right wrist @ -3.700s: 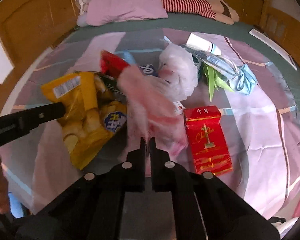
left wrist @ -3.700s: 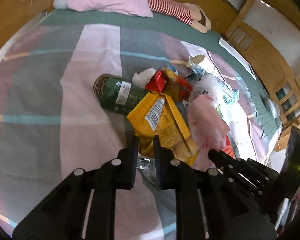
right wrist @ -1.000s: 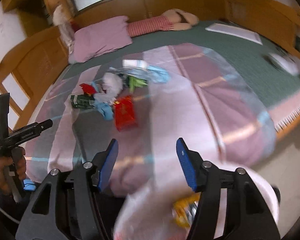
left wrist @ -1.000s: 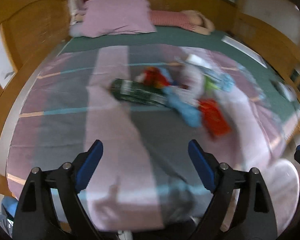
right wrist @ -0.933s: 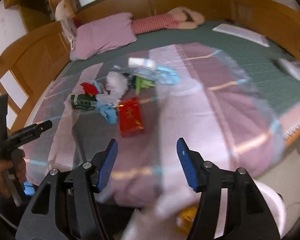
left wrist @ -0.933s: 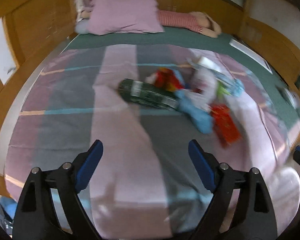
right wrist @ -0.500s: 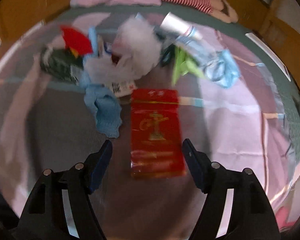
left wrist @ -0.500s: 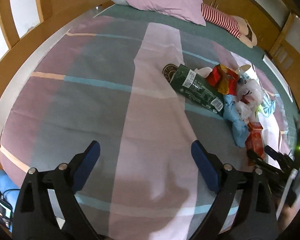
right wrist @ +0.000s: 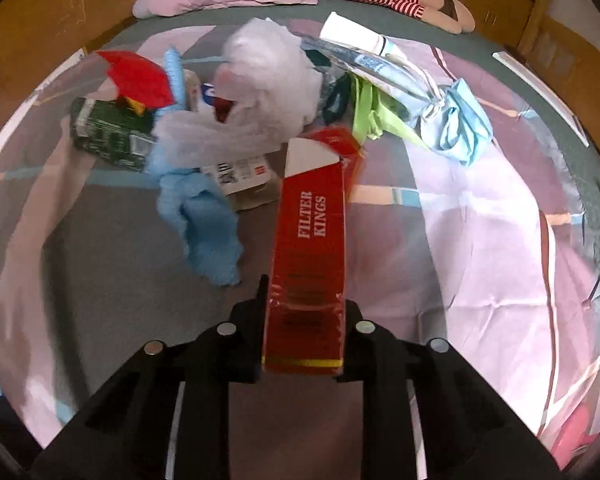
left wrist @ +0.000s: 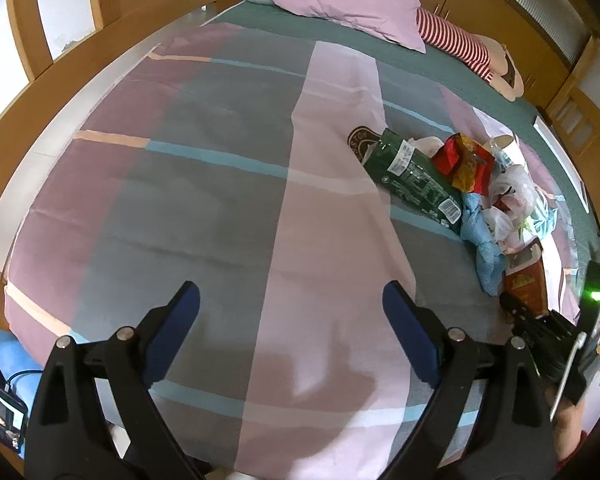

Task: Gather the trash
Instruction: 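Grasp the red FILTER KINGS cigarette box with the right gripper, then grasp the green wrapper with the left gripper while the right holds the red box, then move both items over the white bin and open both grippers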

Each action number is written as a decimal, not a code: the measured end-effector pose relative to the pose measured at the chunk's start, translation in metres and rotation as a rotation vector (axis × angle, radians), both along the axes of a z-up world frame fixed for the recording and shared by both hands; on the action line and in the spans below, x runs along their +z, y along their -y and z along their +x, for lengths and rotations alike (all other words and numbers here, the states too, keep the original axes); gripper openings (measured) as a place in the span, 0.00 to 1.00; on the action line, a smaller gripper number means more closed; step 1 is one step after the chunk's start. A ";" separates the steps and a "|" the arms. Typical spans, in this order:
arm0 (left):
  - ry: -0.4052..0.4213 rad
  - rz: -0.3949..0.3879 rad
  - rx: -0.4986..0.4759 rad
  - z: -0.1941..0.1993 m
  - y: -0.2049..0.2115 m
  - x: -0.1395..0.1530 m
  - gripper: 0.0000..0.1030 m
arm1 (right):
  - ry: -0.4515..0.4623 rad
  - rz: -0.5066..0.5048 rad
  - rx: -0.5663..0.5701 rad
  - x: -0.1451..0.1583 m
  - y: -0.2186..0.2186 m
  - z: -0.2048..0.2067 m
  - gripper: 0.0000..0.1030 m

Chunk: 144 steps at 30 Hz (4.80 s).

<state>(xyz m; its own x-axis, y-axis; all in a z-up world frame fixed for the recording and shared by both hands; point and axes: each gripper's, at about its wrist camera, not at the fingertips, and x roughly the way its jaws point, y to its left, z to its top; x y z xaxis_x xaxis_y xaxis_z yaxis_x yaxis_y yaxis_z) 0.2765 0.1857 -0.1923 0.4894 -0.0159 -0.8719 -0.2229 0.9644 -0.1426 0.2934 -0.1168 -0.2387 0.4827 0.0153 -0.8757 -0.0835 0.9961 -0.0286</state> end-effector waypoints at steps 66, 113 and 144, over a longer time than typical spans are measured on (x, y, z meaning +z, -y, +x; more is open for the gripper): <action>-0.026 0.095 -0.333 0.038 0.020 -0.014 0.87 | 0.018 0.194 0.045 0.063 -0.027 -0.105 0.23; 0.017 0.071 -0.302 0.012 0.005 -0.005 0.29 | 0.083 0.162 0.111 0.078 -0.060 -0.122 0.23; 0.255 -0.182 -0.531 -0.101 0.096 0.085 0.27 | 0.331 0.150 0.074 0.174 0.043 -0.258 0.23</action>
